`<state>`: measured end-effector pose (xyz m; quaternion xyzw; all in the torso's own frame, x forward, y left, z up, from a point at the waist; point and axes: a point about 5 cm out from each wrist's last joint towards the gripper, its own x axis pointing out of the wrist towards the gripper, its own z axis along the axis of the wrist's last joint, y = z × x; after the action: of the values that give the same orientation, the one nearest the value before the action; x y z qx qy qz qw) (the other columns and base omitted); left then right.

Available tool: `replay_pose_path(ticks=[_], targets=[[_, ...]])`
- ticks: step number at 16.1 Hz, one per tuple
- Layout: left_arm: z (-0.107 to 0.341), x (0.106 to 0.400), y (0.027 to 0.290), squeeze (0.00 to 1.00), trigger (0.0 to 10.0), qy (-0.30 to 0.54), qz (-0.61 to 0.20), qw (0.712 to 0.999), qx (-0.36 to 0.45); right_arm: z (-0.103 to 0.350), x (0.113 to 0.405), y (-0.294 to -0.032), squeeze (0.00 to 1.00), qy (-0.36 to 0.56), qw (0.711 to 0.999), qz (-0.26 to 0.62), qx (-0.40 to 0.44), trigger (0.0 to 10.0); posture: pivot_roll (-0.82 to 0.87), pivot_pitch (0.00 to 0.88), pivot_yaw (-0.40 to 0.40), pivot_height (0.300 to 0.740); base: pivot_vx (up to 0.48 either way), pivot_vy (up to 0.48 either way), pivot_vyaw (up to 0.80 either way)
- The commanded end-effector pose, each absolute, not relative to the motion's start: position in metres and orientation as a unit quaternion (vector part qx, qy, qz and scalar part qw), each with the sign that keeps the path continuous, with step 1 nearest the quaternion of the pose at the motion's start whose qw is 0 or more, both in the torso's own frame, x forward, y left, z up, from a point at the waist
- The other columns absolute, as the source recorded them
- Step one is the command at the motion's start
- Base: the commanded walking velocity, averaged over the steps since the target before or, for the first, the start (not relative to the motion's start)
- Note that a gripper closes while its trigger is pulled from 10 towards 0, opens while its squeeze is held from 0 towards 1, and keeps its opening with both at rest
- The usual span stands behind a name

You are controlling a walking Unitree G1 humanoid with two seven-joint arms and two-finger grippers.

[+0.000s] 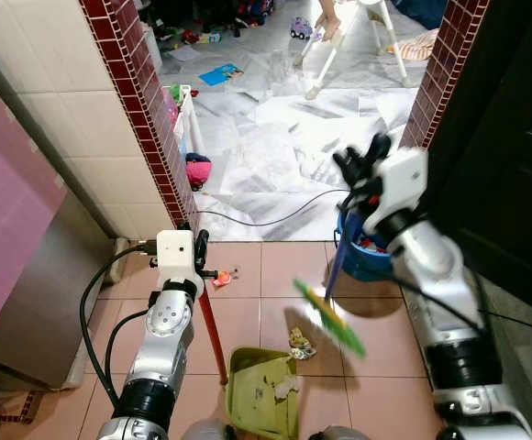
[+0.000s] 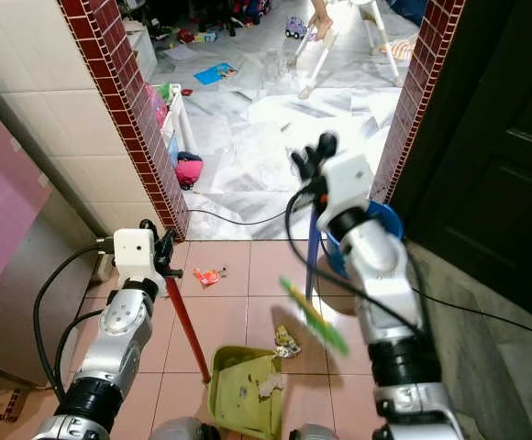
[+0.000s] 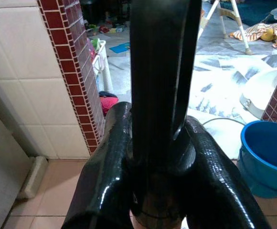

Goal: Sweep floor

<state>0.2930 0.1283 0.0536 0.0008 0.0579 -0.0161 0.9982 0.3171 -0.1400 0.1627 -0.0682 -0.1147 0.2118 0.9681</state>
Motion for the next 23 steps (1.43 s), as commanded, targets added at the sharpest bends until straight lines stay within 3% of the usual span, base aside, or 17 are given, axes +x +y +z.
replay_pose_path(ticks=[1,6,12,16,18,23], targets=[[0.046,0.289,0.139,0.0,10.0,0.079,-0.012,0.996,0.042,0.154,0.312,-0.13,0.0,-0.11,0.965,0.23,-0.059,10.0,-0.08,0.0,0.076,0.74,0.0,0.0,0.0],[0.045,0.292,0.161,0.0,10.0,0.075,0.093,0.99,0.076,0.134,0.299,-0.107,0.0,-0.073,0.961,0.268,-0.015,10.0,-0.08,0.0,0.08,0.74,0.0,0.0,0.0],[0.045,0.297,0.161,0.0,10.0,0.077,0.141,0.985,0.068,0.152,0.305,-0.105,0.0,-0.074,0.961,0.265,0.04,10.0,-0.09,0.0,0.081,0.74,0.0,0.0,0.0],[0.043,0.299,0.158,0.0,10.0,0.08,0.142,0.985,0.061,0.165,0.305,-0.102,0.0,-0.06,0.948,0.3,0.082,10.0,-0.1,0.0,0.082,0.74,0.0,0.0,0.0],[0.044,0.301,0.153,0.0,10.0,0.079,0.13,0.987,0.046,0.174,0.303,-0.1,0.0,-0.046,0.933,0.319,0.162,10.0,-0.1,0.0,0.08,0.74,0.0,0.0,0.0],[0.048,0.303,0.139,0.0,10.0,0.07,0.079,0.994,-0.003,0.198,0.311,-0.12,0.0,-0.11,0.949,0.283,0.089,10.0,-0.1,0.0,0.08,0.74,0.0,0.0,0.0]])
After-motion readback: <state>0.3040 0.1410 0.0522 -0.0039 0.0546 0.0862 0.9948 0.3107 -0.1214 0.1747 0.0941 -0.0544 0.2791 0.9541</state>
